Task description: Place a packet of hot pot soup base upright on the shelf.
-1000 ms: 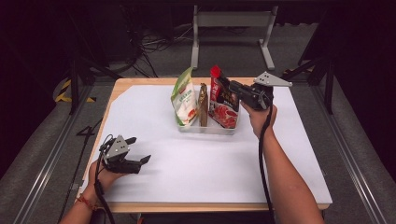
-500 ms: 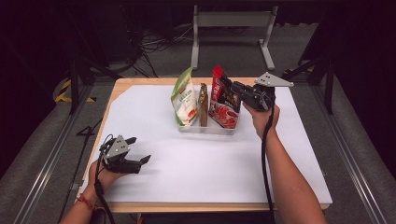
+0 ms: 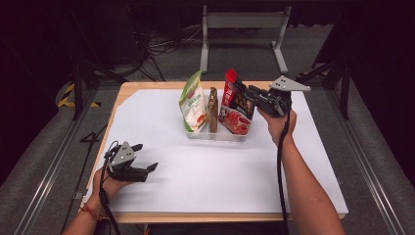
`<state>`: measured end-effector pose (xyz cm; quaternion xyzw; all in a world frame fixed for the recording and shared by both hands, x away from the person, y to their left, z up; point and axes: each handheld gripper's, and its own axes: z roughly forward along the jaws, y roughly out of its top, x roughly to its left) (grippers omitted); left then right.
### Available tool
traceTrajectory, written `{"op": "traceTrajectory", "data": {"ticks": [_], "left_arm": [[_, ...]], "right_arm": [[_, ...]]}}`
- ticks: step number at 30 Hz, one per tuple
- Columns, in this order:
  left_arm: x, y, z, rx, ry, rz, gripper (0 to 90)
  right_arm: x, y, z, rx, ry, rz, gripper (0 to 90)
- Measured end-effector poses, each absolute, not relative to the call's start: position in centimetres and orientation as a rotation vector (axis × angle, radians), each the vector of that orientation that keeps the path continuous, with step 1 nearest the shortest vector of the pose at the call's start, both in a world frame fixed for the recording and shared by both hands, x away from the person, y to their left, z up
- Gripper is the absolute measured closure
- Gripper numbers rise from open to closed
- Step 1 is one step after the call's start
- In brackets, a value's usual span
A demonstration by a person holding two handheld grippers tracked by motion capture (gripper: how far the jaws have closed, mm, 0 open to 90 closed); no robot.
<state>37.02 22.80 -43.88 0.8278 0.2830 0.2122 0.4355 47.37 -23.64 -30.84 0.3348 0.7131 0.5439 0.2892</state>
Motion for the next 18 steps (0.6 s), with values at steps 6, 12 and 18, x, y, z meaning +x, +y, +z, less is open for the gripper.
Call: {"op": "traceTrajectory", "data": {"ticks": [6, 12, 18], "left_arm": [[37.0, 22.8, -43.9, 2.063, 0.705, 0.530, 13.9], [37.1, 22.8, -43.9, 2.068, 0.705, 0.531, 13.8], [37.0, 22.8, -43.9, 2.066, 0.706, 0.531, 13.8]], "right_arm": [[47.1, -24.0, -30.8, 0.891, 1.902, 1.447, 77.2], [46.7, -24.2, -30.6, 0.886, 1.901, 1.438, 74.9], [46.2, -24.5, -30.4, 0.883, 1.890, 1.446, 73.6]]}}
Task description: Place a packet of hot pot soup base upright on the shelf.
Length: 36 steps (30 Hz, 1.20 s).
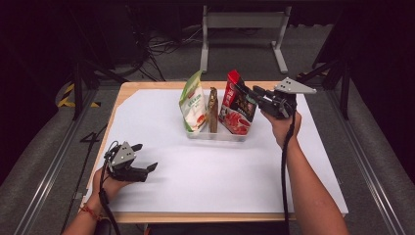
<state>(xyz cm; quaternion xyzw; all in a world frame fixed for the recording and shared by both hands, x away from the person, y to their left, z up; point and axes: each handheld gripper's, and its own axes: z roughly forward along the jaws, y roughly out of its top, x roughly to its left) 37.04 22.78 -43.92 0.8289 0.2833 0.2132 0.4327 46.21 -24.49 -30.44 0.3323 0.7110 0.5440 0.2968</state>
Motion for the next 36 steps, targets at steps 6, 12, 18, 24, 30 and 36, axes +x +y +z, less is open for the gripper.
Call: {"op": "traceTrajectory", "data": {"ticks": [6, 12, 18, 24, 30, 36], "left_arm": [[37.1, 22.8, -43.9, 2.066, 0.707, 0.532, 13.7], [37.1, 22.8, -43.9, 2.064, 0.711, 0.537, 13.6], [37.1, 22.8, -43.9, 2.066, 0.709, 0.536, 13.6], [37.1, 22.9, -43.9, 2.066, 0.713, 0.544, 13.6], [37.1, 22.8, -43.9, 2.071, 0.710, 0.539, 13.5], [37.0, 22.9, -43.9, 2.064, 0.718, 0.543, 13.5]], "right_arm": [[45.8, -24.6, -30.2, 0.862, 1.893, 1.431, 72.4], [45.5, -25.0, -30.3, 0.861, 1.889, 1.422, 70.8], [45.0, -25.3, -30.1, 0.845, 1.882, 1.412, 69.2], [44.4, -25.5, -30.0, 0.829, 1.887, 1.395, 68.5], [43.9, -25.6, -30.1, 0.812, 1.904, 1.364, 67.1], [43.6, -25.9, -30.4, 0.815, 1.918, 1.335, 65.2]]}}
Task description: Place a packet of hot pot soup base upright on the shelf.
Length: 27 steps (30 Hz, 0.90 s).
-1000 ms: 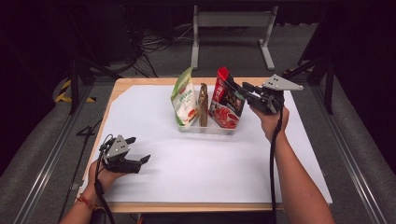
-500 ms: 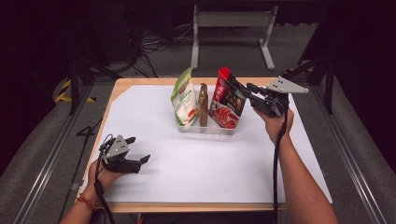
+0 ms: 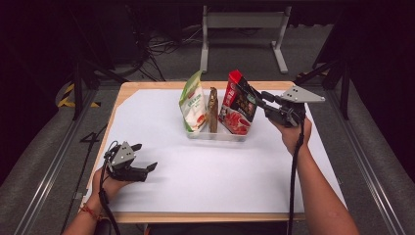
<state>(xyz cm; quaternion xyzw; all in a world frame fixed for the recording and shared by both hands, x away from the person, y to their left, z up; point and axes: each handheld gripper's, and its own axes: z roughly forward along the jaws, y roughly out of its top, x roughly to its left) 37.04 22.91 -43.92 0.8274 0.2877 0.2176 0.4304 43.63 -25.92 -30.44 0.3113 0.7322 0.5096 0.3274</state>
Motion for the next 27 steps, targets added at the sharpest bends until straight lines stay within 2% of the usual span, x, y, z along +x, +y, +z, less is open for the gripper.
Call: {"op": "traceTrajectory", "data": {"ticks": [27], "left_arm": [[37.0, 22.8, -43.9, 2.074, 0.703, 0.549, 13.4]], "right_arm": [[42.1, -26.4, -31.7, 0.763, 2.021, 1.192, 58.0]]}}
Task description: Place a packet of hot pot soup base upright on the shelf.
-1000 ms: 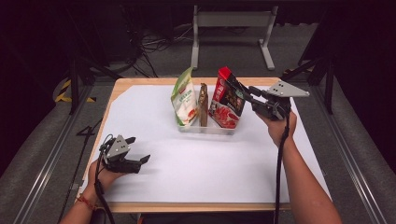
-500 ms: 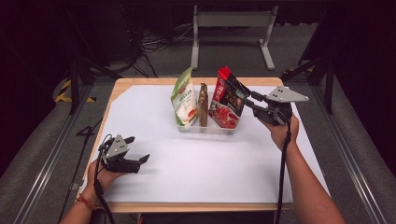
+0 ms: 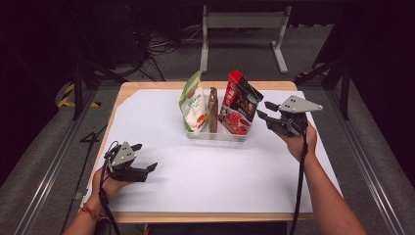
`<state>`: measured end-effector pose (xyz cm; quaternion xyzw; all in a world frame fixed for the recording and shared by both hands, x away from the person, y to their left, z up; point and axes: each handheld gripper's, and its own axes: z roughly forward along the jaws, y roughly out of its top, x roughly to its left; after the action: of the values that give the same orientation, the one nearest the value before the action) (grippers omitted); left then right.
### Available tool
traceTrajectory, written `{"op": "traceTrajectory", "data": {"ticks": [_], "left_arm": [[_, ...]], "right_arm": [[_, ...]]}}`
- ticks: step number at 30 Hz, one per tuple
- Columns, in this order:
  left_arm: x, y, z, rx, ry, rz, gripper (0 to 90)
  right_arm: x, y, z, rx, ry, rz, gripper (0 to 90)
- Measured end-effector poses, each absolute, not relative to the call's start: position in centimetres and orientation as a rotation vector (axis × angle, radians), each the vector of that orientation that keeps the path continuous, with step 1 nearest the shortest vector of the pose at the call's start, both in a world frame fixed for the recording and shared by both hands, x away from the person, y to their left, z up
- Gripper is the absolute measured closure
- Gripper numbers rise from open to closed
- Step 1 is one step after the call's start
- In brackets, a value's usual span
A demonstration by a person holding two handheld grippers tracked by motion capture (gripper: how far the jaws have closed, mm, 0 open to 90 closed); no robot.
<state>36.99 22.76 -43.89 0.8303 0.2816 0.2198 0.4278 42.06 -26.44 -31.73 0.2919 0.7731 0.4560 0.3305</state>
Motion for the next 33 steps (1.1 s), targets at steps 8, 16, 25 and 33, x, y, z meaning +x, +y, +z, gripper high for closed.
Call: {"op": "traceTrajectory", "data": {"ticks": [8, 16, 25, 33], "left_arm": [[36.9, 22.8, -43.8, 2.071, 0.700, 0.553, 13.3], [36.9, 22.8, -43.8, 2.074, 0.695, 0.555, 13.2], [36.9, 22.8, -43.8, 2.079, 0.692, 0.553, 13.3], [36.9, 22.8, -43.9, 2.079, 0.694, 0.552, 13.2]], "right_arm": [[41.4, -26.4, -32.1, 0.750, 2.051, 1.161, 53.9], [40.8, -26.6, -32.5, 0.737, 2.065, 1.115, 50.7], [40.0, -27.5, -33.3, 0.746, 2.079, 1.095, 47.3], [39.3, -27.9, -33.8, 0.743, 2.091, 1.101, 42.0]]}}
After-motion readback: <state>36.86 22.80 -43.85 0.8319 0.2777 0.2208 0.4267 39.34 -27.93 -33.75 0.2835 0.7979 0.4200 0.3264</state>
